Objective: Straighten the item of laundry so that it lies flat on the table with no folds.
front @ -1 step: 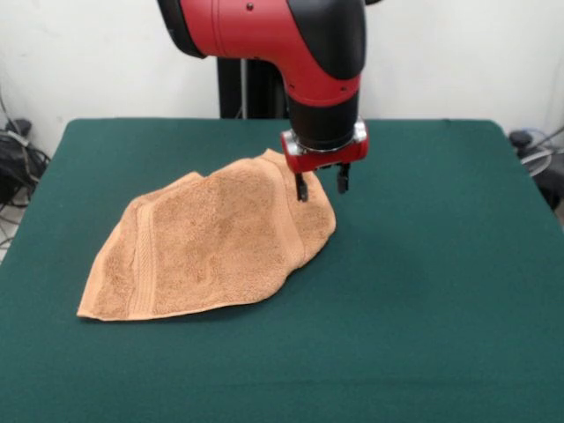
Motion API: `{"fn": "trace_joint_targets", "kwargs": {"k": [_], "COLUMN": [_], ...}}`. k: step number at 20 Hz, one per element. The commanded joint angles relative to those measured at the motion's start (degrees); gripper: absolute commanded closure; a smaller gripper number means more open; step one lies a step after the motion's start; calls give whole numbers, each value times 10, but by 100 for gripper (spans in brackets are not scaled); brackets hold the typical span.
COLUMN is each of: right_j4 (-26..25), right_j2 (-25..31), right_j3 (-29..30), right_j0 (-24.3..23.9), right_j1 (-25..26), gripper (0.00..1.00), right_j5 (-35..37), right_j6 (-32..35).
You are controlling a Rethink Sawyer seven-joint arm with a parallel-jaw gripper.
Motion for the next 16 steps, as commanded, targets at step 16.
{"fn": "trace_joint_targets", "kwargs": {"k": [16], "right_j4": [-26], "right_j2": [43], "right_j3": [-39], "right_j0": [-17], "right_j1": [68], "gripper": [0], "right_j5": [-61], "right_j6": [44]}}
